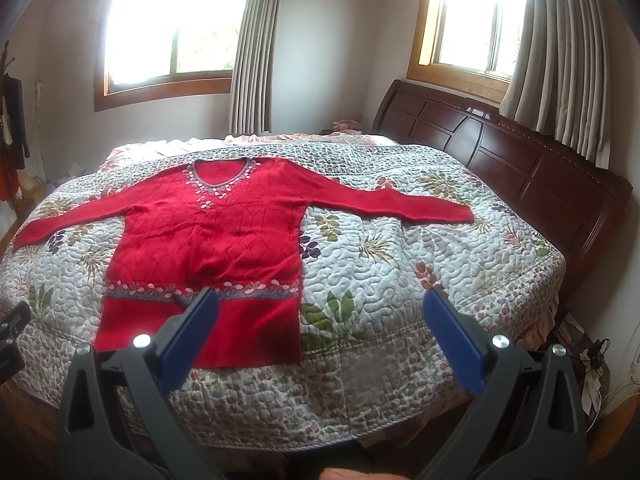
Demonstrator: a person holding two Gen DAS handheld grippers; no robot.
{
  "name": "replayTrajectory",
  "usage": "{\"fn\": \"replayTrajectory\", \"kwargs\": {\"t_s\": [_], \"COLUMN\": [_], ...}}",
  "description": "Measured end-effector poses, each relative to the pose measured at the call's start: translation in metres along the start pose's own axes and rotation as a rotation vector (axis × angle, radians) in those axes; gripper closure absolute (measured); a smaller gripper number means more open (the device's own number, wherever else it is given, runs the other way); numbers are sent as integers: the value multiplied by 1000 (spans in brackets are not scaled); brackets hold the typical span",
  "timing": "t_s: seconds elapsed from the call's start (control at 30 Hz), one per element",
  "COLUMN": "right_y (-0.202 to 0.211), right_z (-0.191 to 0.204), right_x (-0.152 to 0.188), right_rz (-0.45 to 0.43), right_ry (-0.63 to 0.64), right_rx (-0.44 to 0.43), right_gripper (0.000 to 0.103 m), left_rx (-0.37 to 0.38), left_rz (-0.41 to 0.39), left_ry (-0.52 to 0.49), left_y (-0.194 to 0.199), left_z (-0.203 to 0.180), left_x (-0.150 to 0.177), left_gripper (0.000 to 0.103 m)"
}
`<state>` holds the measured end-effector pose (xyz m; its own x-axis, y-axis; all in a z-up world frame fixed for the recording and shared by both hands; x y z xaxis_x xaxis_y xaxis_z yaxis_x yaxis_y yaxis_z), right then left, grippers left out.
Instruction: Fold small clothes
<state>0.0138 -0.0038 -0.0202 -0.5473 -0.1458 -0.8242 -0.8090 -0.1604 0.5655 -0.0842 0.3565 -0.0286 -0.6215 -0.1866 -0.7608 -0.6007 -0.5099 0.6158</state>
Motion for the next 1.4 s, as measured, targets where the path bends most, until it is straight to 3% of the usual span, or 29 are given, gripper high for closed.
{"fn": "replayTrajectory", "kwargs": {"t_s": [0.83,1.0,1.13,1.23,1.33,1.4], "right_y": [-7,-14,-24,-35,-29,-26], "right_z": [-4,-1,-1,-5,-17,-38], "right_x": [0,2,9,6,-16,-30], "right_rz": [8,2,-74,-100,-240,-363], "right_ry": [4,43,119,178,213,172], "right_rx": [4,-16,-59,-71,-56,-116], "right_gripper": [2,2,2,3,3,2], "left_rx": [2,97,40,65,113,106], "left_rz": [-8,-55,-85,-84,-126,-198], "left_ry": [1,51,39,16,32,45], "left_y": [-6,-15,-31,-42,-46,-48], "left_z": [-4,0,-1,-3,-3,-4], "left_x": [-3,2,1,-7,-21,-31], "left_gripper": [4,4,4,4,4,4]}}
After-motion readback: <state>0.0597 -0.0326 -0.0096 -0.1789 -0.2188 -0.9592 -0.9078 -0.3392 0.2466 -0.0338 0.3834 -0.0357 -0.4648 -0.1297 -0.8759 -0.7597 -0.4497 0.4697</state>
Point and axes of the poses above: each gripper's, at about its wrist camera, not at the fingertips, and y roughly against the way its jaws point, z to its left, x to its underside, the point moved 1 cm from there along -y, roughly the way its jaws point, and after that the axes turned 10 degrees about -x, right-handed, at the moved point
